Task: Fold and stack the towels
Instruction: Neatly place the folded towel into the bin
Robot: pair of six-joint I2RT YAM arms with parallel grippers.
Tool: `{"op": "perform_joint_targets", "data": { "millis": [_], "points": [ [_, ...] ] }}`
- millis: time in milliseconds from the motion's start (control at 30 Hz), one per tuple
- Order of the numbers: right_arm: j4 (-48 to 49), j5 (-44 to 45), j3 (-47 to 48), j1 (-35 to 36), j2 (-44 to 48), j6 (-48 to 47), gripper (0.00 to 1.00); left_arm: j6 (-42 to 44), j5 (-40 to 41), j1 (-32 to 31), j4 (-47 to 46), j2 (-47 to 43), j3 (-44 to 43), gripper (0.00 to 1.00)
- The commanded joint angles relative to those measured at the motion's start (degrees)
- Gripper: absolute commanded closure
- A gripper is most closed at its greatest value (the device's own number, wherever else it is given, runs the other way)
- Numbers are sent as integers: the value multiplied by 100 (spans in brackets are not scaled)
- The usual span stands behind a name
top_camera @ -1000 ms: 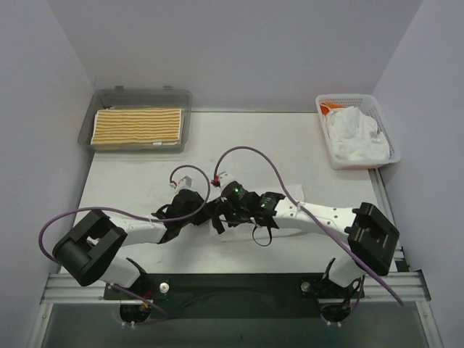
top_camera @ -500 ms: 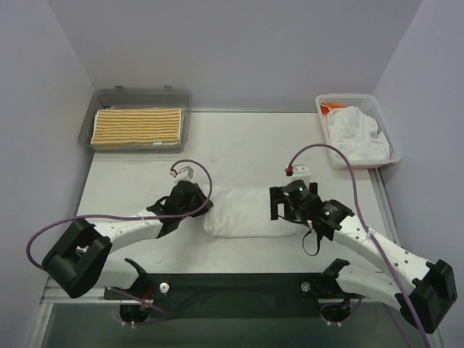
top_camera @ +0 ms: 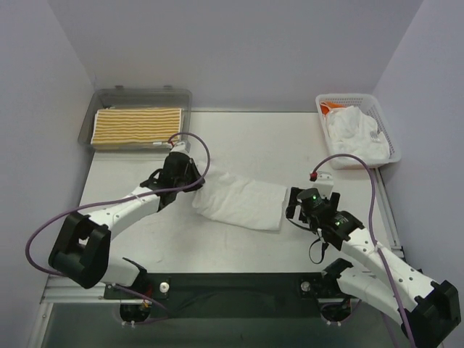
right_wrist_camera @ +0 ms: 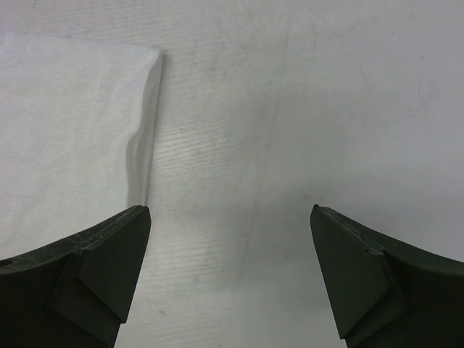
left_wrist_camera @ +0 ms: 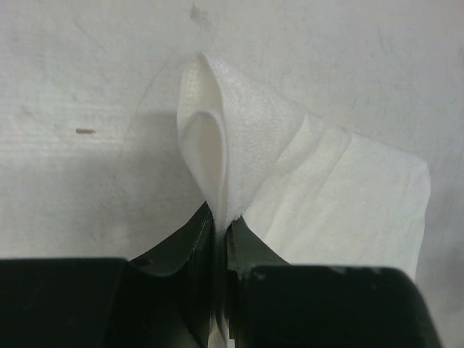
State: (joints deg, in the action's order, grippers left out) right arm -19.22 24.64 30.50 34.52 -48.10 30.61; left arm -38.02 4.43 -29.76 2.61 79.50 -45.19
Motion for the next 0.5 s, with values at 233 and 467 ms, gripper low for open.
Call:
{"op": "perform_joint_targets", "data": {
  "millis": [233, 467],
  "points": [
    [446, -20, 122, -51, -472, -64, 4, 1446, -644, 857, 863, 1513, -2818, 100],
    [481, -126, 263, -69, -885, -126, 4, 1446, -1005, 1507, 1074, 2578, -4646, 100]
  ]
}}
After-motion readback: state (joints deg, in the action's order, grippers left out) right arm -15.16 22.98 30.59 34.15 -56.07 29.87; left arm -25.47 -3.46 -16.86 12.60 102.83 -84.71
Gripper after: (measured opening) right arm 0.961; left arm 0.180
